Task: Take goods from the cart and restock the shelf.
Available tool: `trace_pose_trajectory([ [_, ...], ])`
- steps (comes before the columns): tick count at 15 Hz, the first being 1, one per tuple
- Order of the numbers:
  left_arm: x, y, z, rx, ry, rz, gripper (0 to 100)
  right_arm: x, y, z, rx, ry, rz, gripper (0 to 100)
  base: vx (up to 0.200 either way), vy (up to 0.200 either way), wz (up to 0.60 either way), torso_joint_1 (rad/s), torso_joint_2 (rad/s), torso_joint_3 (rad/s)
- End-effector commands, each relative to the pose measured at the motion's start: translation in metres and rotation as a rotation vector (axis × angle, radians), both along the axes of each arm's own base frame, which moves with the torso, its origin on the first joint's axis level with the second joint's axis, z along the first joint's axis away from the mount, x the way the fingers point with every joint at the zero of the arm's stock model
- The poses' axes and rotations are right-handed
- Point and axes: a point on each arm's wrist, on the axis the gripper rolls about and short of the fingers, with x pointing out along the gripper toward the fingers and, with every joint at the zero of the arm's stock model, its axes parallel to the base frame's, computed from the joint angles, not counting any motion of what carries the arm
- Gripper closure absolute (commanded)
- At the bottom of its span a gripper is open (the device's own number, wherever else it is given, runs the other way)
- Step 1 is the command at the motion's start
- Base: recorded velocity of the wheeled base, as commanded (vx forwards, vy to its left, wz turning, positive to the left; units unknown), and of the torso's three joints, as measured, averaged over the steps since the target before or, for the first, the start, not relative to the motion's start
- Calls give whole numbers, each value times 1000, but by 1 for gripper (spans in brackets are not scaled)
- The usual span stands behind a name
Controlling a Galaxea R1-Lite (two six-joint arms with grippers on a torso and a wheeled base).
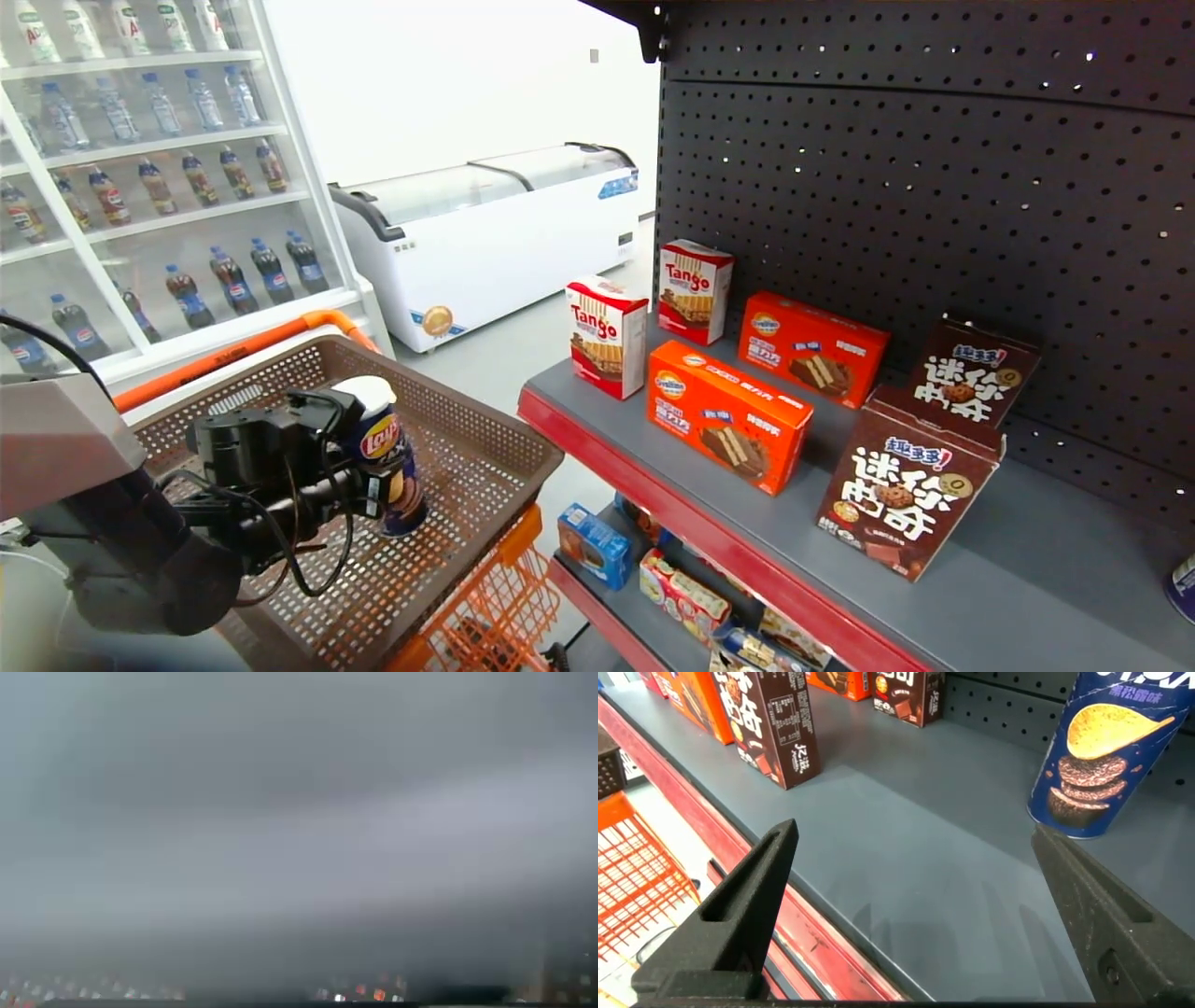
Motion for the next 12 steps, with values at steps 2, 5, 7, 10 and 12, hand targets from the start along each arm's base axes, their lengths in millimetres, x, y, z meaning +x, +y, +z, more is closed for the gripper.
trace_pose_trajectory([
  [2,-11,2,26,8,-11,28,100,0,0,0,0,0,1,0,0,0,0,0,0,0],
  [5,-29,2,66,0,-24,48,100,0,0,0,1,0,1,0,0,0,0,0,0,0],
  [7,-51,0,110,-41,-23,66,100,0,0,0,0,0,1,0,0,0,0,0,0,0],
  [10,-106,-3,157,-62,-10,54,100,0,0,0,1,0,1,0,0,0,0,0,0,0],
  [12,-156,-5,165,-66,33,48,100,0,0,0,0,0,1,0,0,0,0,0,0,0],
])
